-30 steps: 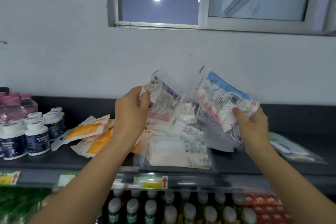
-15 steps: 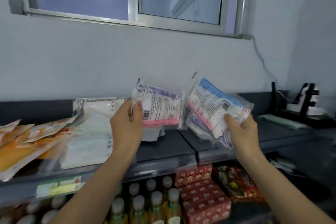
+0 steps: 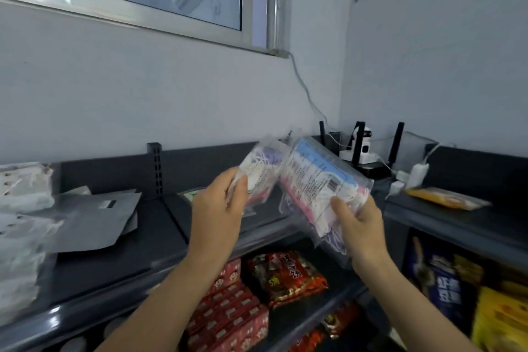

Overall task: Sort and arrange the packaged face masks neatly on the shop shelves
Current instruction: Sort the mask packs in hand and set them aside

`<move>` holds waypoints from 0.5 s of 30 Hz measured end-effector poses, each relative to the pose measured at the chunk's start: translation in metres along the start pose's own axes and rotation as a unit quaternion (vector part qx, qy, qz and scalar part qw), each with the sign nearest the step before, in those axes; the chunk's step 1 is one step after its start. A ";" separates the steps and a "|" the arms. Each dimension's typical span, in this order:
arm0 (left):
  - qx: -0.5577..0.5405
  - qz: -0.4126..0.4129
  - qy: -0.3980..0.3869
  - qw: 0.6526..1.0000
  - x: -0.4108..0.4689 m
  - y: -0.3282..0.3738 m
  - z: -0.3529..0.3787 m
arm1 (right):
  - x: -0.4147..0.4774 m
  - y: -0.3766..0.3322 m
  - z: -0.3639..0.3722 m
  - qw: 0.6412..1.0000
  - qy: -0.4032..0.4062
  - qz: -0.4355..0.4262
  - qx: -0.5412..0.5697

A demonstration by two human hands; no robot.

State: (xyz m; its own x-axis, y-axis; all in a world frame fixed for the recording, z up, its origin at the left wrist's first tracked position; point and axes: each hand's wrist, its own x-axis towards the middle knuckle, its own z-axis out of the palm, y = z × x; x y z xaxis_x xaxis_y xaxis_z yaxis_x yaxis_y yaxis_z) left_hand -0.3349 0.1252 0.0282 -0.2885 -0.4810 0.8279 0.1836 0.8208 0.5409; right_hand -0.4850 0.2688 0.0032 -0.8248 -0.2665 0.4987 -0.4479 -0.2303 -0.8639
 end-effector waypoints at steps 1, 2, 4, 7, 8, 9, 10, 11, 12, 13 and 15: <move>0.003 0.011 -0.015 1.000 0.001 -0.001 0.011 | 0.004 0.003 -0.004 1.000 0.002 -0.002 -0.004; 0.007 0.023 -0.030 0.999 0.003 -0.004 0.023 | 0.008 0.006 -0.007 1.000 0.008 -0.005 -0.008; 0.013 0.058 -0.058 0.997 0.007 -0.011 0.046 | 0.018 0.013 -0.015 1.000 0.022 -0.006 -0.020; 0.006 0.093 -0.104 0.990 0.015 -0.028 0.081 | 0.041 0.022 -0.025 0.999 0.037 -0.008 -0.033; 0.007 0.100 -0.125 0.987 0.019 -0.035 0.095 | 0.050 0.026 -0.028 0.998 0.044 -0.014 -0.039; 0.012 0.110 -0.148 0.983 0.023 -0.038 0.106 | 0.058 0.026 -0.031 0.998 0.050 -0.022 -0.043; 0.024 0.134 -0.167 0.976 0.027 -0.041 0.117 | 0.065 0.027 -0.034 0.997 0.054 -0.028 -0.048; 0.038 0.172 -0.183 0.967 0.032 -0.046 0.131 | 0.076 0.029 -0.037 0.996 0.057 -0.034 -0.061; 0.056 0.206 -0.195 0.957 0.039 -0.050 0.145 | 0.086 0.030 -0.039 0.995 0.057 -0.040 -0.077; 0.062 0.217 -0.217 0.950 0.047 -0.054 0.157 | 0.097 0.031 -0.041 0.993 0.056 -0.046 -0.093; 0.044 0.186 -0.251 0.949 0.066 -0.064 0.179 | 0.117 0.033 -0.045 0.989 0.059 -0.064 -0.120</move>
State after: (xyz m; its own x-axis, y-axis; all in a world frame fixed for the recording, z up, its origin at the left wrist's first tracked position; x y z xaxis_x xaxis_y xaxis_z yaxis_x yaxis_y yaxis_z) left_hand -0.5337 0.0955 0.0218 -0.6340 0.0358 0.7725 0.2869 0.9385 0.1919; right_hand -0.6116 0.2720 0.0303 -0.7841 -0.1353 0.6057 -0.6089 -0.0216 -0.7930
